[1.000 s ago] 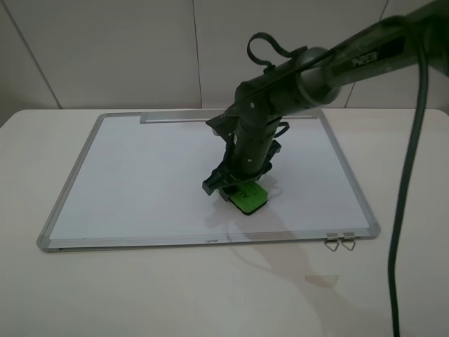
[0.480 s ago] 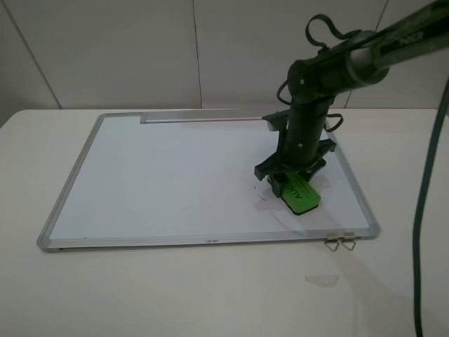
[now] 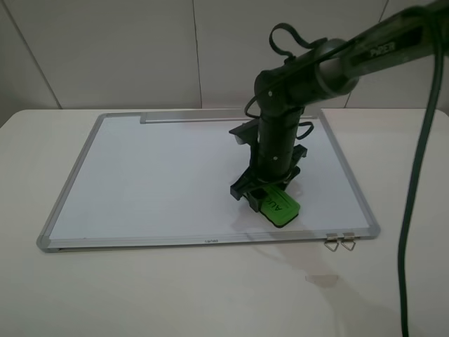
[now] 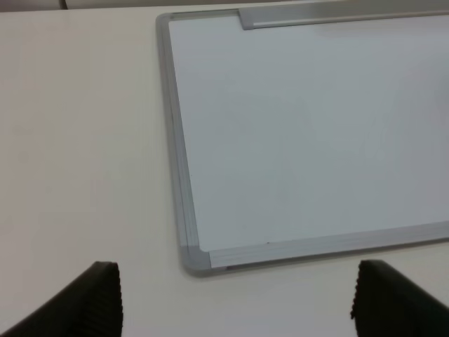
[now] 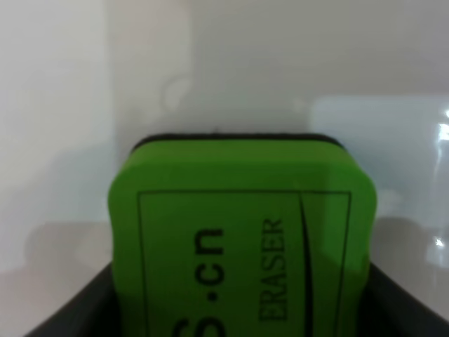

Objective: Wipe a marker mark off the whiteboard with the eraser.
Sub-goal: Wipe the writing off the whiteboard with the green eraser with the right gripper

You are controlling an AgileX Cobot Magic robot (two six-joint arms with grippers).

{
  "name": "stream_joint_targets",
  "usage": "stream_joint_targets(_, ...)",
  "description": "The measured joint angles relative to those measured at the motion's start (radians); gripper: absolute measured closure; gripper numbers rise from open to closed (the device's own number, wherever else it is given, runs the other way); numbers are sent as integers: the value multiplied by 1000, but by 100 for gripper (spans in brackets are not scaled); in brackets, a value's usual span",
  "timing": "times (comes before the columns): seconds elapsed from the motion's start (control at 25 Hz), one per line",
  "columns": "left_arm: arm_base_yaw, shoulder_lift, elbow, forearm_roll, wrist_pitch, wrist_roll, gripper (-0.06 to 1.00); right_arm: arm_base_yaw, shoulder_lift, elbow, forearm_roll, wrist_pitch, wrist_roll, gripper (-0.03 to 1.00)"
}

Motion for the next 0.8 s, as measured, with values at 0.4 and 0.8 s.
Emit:
stream_joint_targets(0.4,0,0,0,0,0,0,26,3,29,-87,70,67,-9,38)
stream_joint_targets(0.8,0,0,0,0,0,0,26,-239,29,-90,24,59,-1,38)
